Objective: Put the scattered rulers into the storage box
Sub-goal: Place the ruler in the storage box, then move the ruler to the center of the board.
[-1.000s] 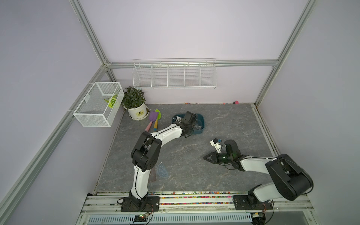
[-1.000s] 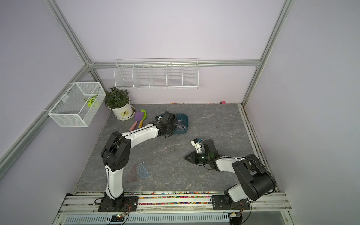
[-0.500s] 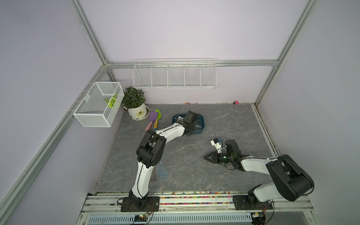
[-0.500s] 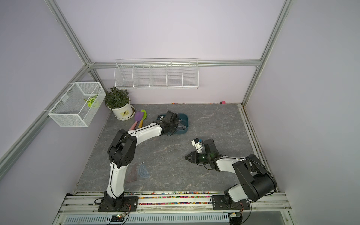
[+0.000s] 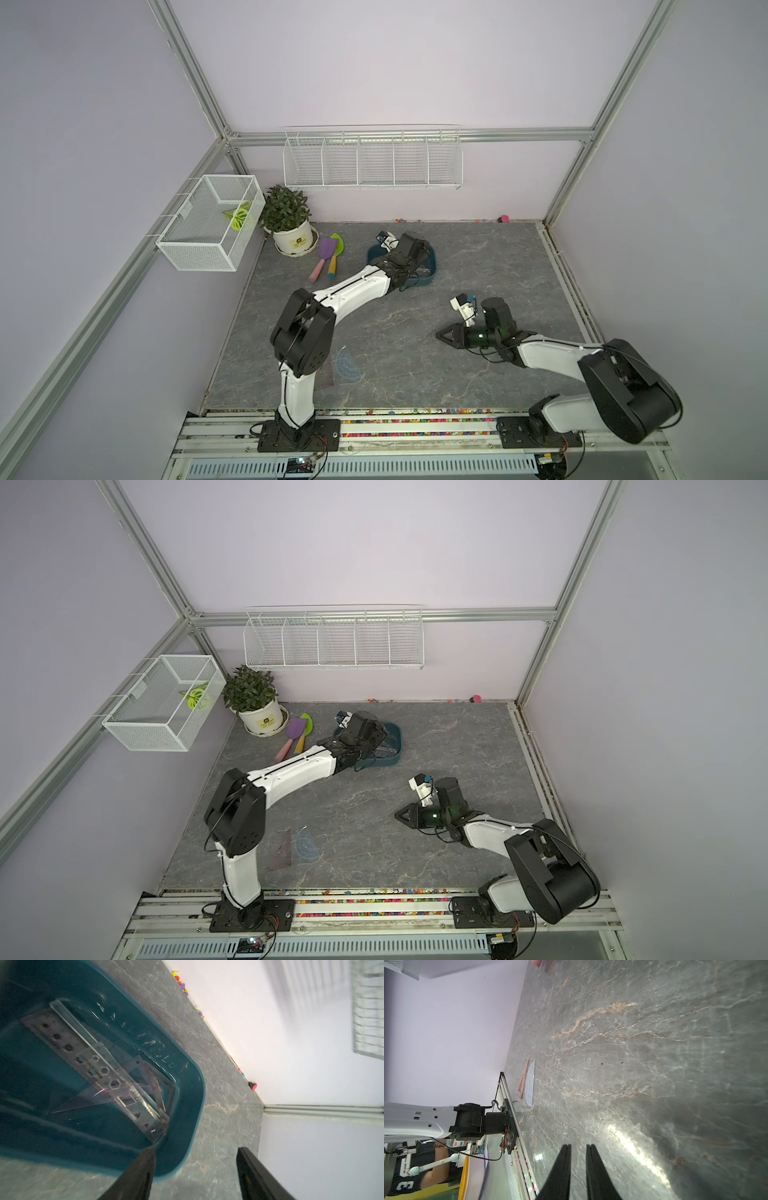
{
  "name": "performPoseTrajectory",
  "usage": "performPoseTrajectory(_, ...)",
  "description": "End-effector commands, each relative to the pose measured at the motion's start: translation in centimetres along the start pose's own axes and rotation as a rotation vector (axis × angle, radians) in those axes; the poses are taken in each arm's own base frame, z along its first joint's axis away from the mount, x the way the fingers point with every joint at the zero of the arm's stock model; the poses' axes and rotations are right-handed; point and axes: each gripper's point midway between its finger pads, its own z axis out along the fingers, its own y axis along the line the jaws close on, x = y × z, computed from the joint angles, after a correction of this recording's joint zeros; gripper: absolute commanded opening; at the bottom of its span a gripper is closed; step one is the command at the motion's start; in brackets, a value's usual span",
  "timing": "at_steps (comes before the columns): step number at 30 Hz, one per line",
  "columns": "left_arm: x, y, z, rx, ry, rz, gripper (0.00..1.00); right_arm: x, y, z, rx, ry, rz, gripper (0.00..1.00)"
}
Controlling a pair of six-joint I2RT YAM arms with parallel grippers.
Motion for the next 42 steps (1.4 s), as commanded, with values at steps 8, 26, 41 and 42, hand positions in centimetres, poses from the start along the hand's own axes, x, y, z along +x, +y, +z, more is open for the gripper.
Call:
performPoseTrajectory(8,2.3,14.5,-12.1,-0.202,0.098,0.174,0.65,2.8,5.5,3.3,0.191,0.125,-0.425,0.34)
performPoseTrajectory(26,-5.5,31.1,-21.5,-0.414,-0.26,-0.103,0.65,7.6,12.9,18.1,0.3,0.415,-0.874,0.74)
performPoseTrajectory(41,-6.7,33.9,-20.6,-0.469,-0.218,-0.224,0.81,7.7,11.4,23.4,0.375,0.468,-0.861,0.82)
performPoseTrajectory(42,-6.7,33.8,-20.6,-0.466,-0.215,-0.221,0.81,7.6,10.9,23.5,0.396,0.466,-0.855,0.79)
